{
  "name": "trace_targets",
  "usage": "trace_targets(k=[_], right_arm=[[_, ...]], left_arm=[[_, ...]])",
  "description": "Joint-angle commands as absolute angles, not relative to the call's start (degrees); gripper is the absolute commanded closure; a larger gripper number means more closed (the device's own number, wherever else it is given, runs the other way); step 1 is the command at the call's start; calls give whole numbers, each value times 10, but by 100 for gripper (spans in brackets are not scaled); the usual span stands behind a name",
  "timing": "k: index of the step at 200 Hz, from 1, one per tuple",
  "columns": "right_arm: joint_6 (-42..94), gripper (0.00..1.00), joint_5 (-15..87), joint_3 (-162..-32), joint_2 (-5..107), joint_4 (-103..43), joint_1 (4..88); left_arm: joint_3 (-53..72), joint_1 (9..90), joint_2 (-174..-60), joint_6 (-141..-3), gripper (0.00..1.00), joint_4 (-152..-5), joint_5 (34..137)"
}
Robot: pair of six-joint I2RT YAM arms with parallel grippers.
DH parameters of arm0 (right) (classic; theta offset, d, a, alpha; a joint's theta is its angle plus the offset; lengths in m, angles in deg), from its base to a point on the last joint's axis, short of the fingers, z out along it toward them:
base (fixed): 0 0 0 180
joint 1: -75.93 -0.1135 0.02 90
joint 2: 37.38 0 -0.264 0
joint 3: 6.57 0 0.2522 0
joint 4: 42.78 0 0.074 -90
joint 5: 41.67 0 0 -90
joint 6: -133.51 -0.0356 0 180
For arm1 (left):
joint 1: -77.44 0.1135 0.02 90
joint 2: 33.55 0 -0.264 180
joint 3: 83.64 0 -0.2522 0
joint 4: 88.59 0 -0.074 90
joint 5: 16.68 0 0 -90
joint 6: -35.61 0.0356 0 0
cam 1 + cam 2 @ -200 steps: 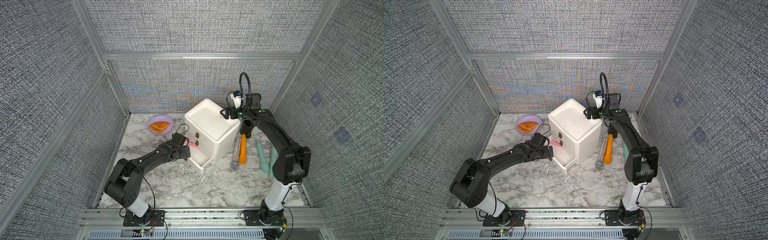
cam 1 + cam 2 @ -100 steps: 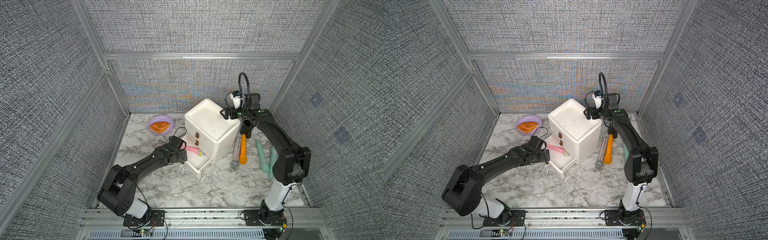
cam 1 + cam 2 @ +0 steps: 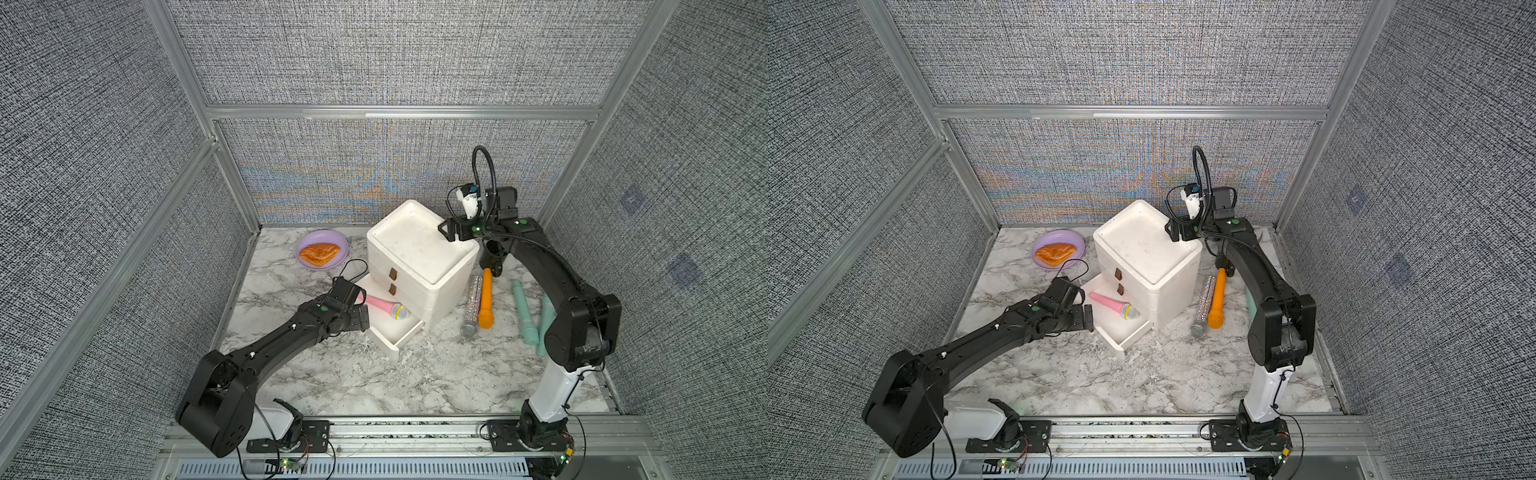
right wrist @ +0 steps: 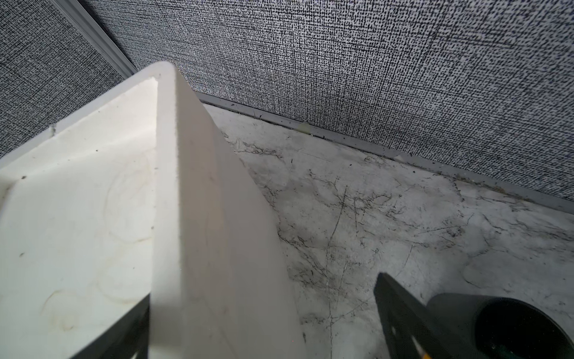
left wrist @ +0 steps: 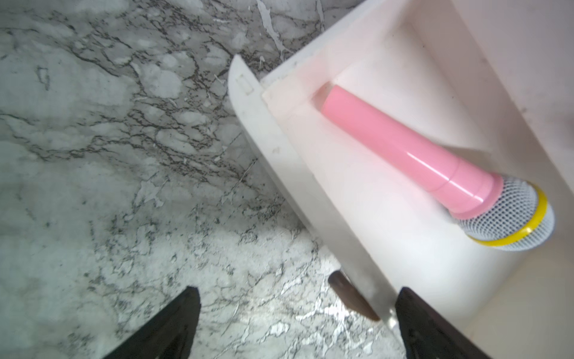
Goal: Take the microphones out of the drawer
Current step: Open the drawer in the storage box.
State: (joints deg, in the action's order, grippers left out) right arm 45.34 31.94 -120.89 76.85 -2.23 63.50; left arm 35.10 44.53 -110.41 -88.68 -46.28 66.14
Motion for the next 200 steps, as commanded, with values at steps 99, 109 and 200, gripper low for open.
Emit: trace_targets(k=[99, 109, 200], right_arm=[[513, 2, 346, -1263, 686, 15, 541], [524, 2, 338, -1266, 680, 22, 529], [593, 15, 310, -1318, 749, 99, 359]], left_arm=[[258, 447, -935, -730, 0, -309, 699], [254, 447, -910, -722, 0, -301, 701], [247, 456, -739, -606, 0, -229, 785]])
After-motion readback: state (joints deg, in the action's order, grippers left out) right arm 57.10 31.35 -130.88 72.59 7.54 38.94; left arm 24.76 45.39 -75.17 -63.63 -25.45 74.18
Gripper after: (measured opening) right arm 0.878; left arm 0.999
